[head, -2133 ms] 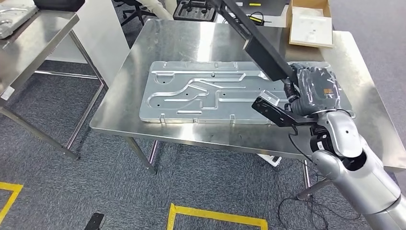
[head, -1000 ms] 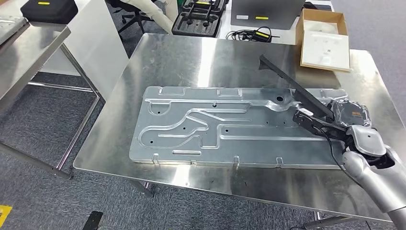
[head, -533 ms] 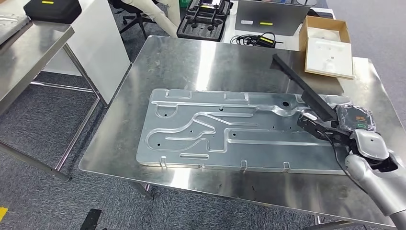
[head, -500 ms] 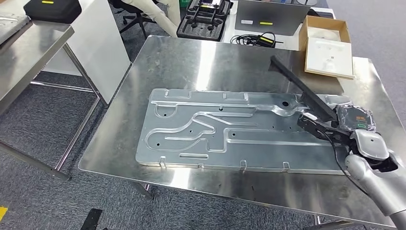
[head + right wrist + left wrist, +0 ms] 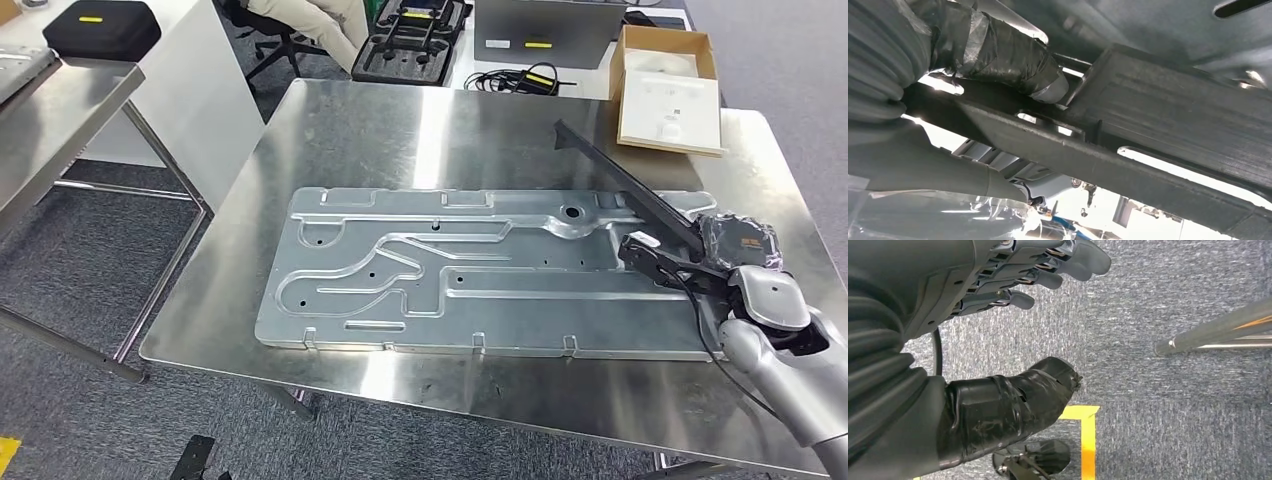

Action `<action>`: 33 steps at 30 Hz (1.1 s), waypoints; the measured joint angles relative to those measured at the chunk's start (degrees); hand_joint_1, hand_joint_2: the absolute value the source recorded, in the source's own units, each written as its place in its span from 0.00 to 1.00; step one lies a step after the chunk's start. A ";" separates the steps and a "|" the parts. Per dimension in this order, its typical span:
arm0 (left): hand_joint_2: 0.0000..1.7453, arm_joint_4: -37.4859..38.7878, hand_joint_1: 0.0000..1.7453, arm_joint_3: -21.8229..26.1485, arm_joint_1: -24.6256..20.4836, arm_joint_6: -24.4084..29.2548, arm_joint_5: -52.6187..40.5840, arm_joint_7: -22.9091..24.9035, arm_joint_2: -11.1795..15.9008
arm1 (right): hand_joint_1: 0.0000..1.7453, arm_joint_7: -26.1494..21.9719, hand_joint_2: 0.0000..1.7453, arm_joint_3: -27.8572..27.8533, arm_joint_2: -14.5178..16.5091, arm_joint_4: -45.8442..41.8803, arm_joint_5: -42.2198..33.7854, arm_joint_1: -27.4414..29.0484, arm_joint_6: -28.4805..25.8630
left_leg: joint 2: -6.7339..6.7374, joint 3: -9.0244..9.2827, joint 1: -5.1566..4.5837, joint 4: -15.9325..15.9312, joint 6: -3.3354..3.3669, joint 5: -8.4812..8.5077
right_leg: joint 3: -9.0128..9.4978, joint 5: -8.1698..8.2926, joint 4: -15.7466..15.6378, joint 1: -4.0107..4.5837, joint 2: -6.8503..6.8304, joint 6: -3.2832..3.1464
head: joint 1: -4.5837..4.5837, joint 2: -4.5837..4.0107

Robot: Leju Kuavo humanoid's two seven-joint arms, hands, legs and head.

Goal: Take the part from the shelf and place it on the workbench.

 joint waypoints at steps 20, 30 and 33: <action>0.00 0.00 0.00 0.47 0.15 0.67 2.19 2.99 0.02 | 0.00 -0.69 0.00 -1.01 0.24 -3.78 1.07 -1.49 -1.37 | 0.01 6.06 -0.47 -12.14 1.11 4.27 | 0.81 -0.64 0.02 -0.54 -0.06 2.08 | 0.32 0.00; 0.00 0.00 0.00 0.57 0.45 -0.61 2.23 4.28 -0.27 | 0.00 -1.47 0.00 -0.19 2.45 -10.19 3.45 -4.28 -0.76 | 0.12 -1.08 -0.09 2.50 -0.83 -2.04 | 0.61 -0.07 -0.47 -0.37 -0.17 -0.01 | -0.09 0.00; 0.75 0.00 0.00 0.57 0.46 -1.01 2.47 4.89 -0.27 | 0.00 -1.57 0.00 0.33 3.11 -11.89 3.85 -4.70 -0.84 | 0.07 3.88 -0.20 -7.44 0.00 3.07 | 0.78 -0.04 -0.47 -0.17 -0.18 0.04 | -0.07 0.00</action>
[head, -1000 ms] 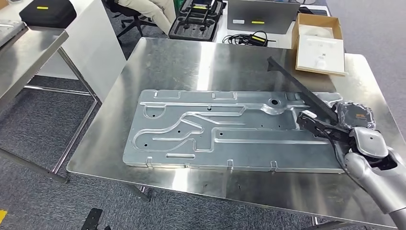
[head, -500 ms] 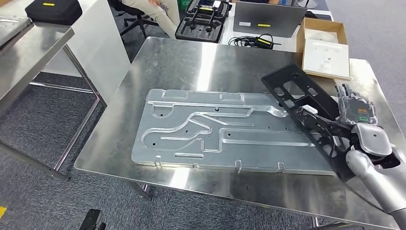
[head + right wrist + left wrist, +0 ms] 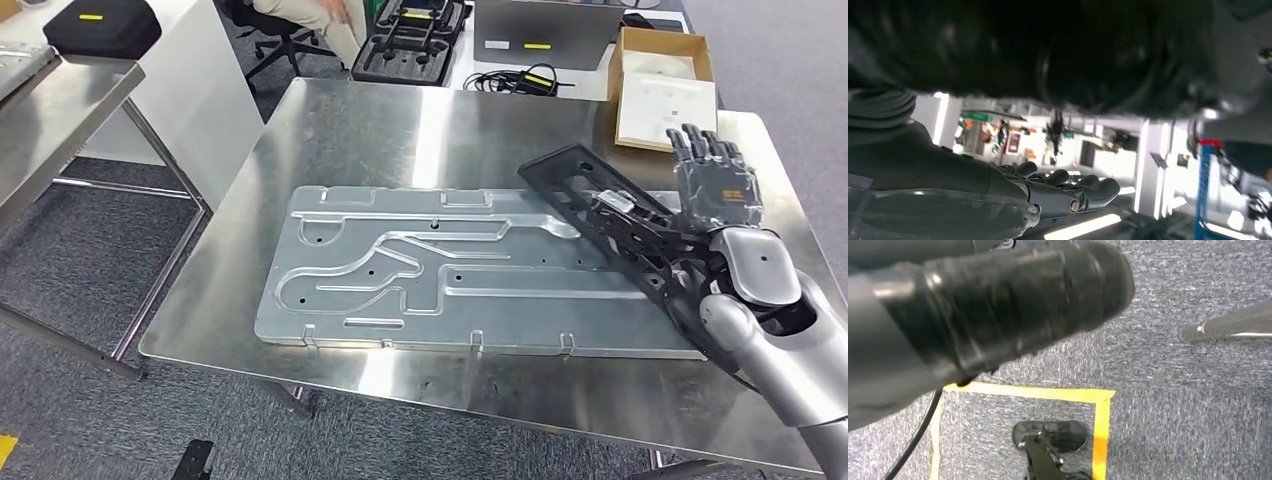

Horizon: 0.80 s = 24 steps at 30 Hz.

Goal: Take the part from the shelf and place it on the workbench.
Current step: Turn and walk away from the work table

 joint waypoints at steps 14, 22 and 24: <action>1.00 0.00 0.00 0.08 0.02 1.57 0.49 2.57 0.02 | 0.00 -0.88 0.00 1.73 2.64 -3.40 1.22 -0.44 -1.58 | 0.14 0.83 -0.16 -5.89 2.36 3.72 | -1.58 -5.77 9.79 0.11 -0.08 1.79 | 0.17 0.00; 0.00 0.00 0.00 0.10 0.16 2.13 0.32 3.37 0.18 | 0.00 -1.33 0.00 2.24 3.91 -3.60 1.39 -0.63 -1.88 | -0.19 -1.17 -0.34 -4.04 0.06 3.56 | 3.04 -1.47 -1.10 0.32 -0.17 -0.09 | 0.04 0.00; 0.00 0.00 0.00 0.10 0.16 2.18 0.27 3.38 0.22 | 0.00 -1.35 0.00 2.36 4.25 -3.62 1.39 -0.76 -1.88 | -0.12 -3.10 -0.06 1.05 -0.68 -0.95 | 2.04 -0.48 -1.29 0.12 -0.28 -0.69 | -0.06 0.00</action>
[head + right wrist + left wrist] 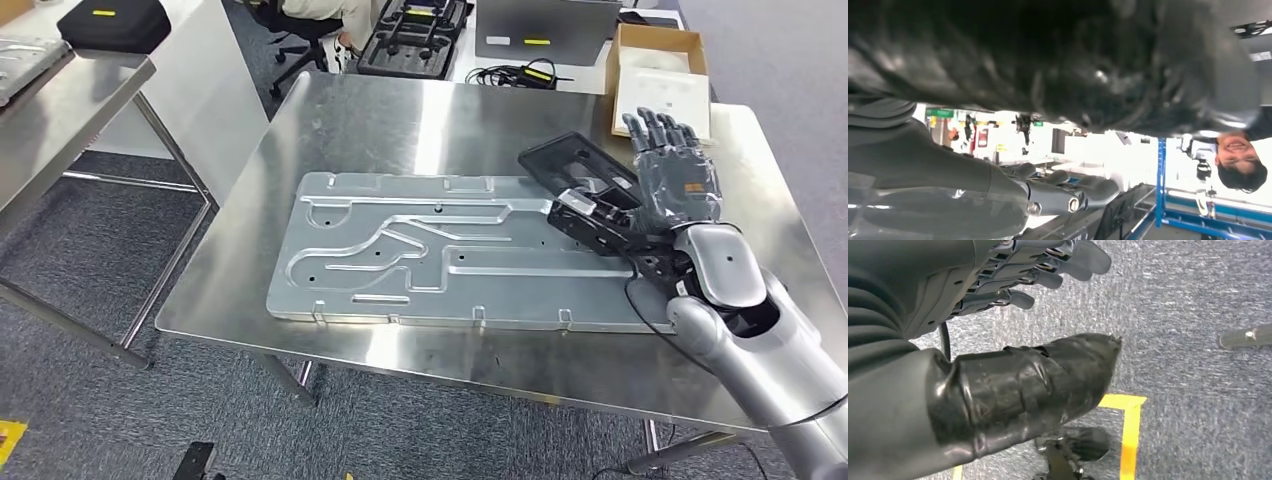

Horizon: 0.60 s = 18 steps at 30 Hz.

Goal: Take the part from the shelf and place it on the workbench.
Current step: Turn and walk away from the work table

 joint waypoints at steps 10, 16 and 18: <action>0.00 0.00 0.00 0.00 -0.26 0.03 -0.07 -0.03 0.08 | 0.00 -0.31 0.00 0.14 0.73 -0.01 -0.46 -0.07 -0.02 | -0.08 10.19 -0.23 -7.42 0.76 -1.02 | -4.50 4.31 -0.03 -0.04 -0.05 1.35 | -0.07 0.00; 0.00 0.00 0.00 0.00 -0.35 0.23 -0.07 -0.12 0.09 | 0.00 -0.49 0.00 0.33 0.87 0.00 -0.92 -0.14 0.06 | 0.47 7.95 -0.04 -8.59 3.19 2.57 | -7.01 -2.62 6.70 -0.08 0.11 2.57 | 0.08 0.00; 0.00 0.00 0.00 0.00 -0.34 0.34 -0.06 -0.22 0.07 | 0.00 -0.50 0.00 0.38 0.88 0.01 -1.03 -0.03 0.18 | 0.51 6.44 -0.20 -8.41 3.38 3.63 | -8.20 -6.30 13.41 -0.09 0.12 2.72 | 0.11 0.00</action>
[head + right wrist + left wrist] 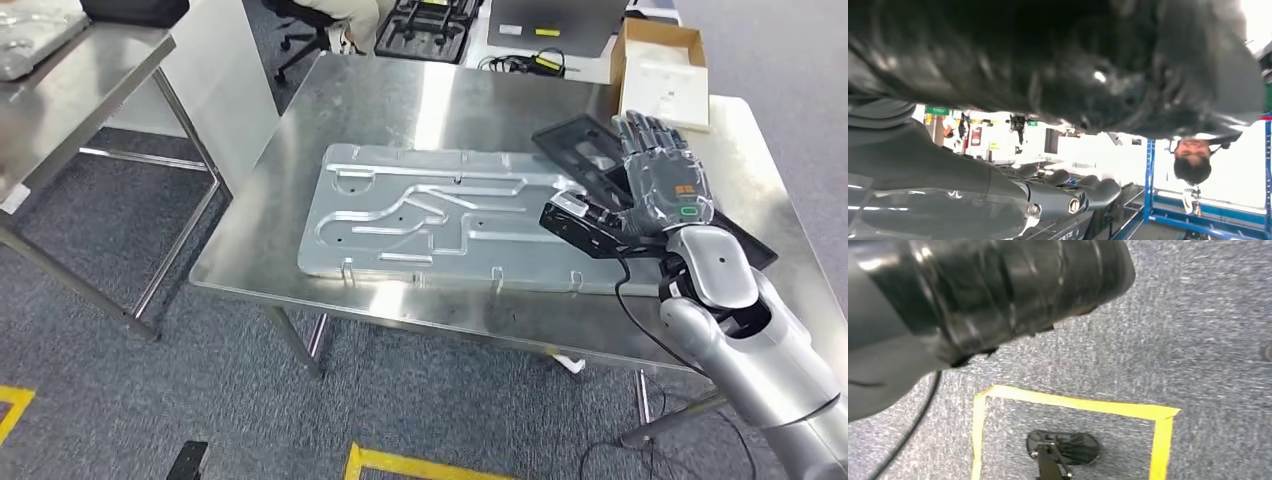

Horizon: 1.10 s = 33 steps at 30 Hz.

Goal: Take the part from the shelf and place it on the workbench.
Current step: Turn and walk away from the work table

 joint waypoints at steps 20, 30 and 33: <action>0.00 0.02 0.00 0.00 0.23 0.09 -0.52 -0.19 -0.03 | 0.00 -0.07 0.00 0.48 0.21 -0.44 -0.04 0.33 0.07 | -0.38 -0.56 0.65 9.12 -3.81 -3.84 | 3.75 10.19 -13.91 0.07 -0.27 -2.14 | -0.22 0.00; 0.00 0.02 0.00 0.00 0.04 0.14 -0.60 -0.25 -0.02 | 0.00 0.46 0.00 0.59 0.21 -0.73 -0.87 0.43 -0.52 | 0.17 1.41 0.23 -0.13 -0.23 -0.88 | -0.42 1.80 -3.17 -0.01 -0.06 0.06 | -0.07 0.00; 0.00 0.02 0.00 0.00 0.10 0.17 -0.48 -0.25 -0.08 | 0.00 1.64 0.00 0.58 0.33 -0.74 -7.12 1.00 -2.65 | 0.21 -1.23 -0.05 0.24 -0.25 0.85 | 0.73 2.12 1.81 0.00 -0.05 0.02 | -0.07 0.00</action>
